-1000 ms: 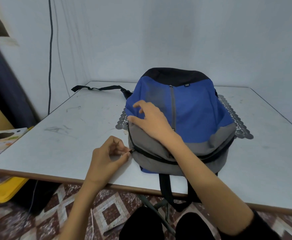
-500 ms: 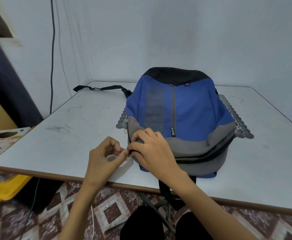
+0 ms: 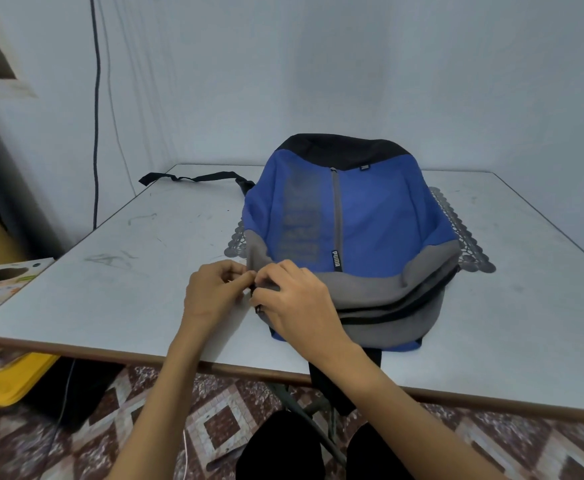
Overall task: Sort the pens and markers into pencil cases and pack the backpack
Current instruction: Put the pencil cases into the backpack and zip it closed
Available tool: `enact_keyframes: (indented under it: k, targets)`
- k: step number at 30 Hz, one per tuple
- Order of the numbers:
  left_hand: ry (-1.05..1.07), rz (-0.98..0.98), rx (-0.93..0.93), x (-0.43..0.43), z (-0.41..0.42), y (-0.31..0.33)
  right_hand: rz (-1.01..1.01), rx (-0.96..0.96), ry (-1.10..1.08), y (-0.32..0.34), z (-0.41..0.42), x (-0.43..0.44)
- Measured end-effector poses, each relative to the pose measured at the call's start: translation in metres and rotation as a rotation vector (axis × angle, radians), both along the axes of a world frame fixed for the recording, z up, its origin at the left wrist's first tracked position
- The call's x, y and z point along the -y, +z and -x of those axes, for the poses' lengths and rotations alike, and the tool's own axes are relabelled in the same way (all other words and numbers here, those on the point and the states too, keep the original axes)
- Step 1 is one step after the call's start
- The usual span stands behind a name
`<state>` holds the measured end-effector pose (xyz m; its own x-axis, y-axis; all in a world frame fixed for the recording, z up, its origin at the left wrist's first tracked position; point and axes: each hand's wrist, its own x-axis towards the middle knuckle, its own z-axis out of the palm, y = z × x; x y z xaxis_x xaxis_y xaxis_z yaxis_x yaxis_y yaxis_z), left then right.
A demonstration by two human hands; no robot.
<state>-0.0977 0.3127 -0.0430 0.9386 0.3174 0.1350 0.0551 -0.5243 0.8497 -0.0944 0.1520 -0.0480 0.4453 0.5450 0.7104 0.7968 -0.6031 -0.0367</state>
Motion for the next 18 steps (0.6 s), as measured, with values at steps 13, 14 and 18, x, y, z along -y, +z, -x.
enact_keyframes:
  k: [13,14,18]
  targets:
    - [0.06,-0.022,0.119,-0.001,-0.004,-0.016,-0.012,0.061,0.037,0.007,0.008,0.022]
    - [0.062,-0.019,0.122,-0.001,-0.004,-0.016,-0.019,0.064,0.039,0.007,0.01,0.027]
    - [0.069,-0.041,0.133,-0.003,-0.005,-0.019,-0.036,0.093,0.056,0.006,0.011,0.044]
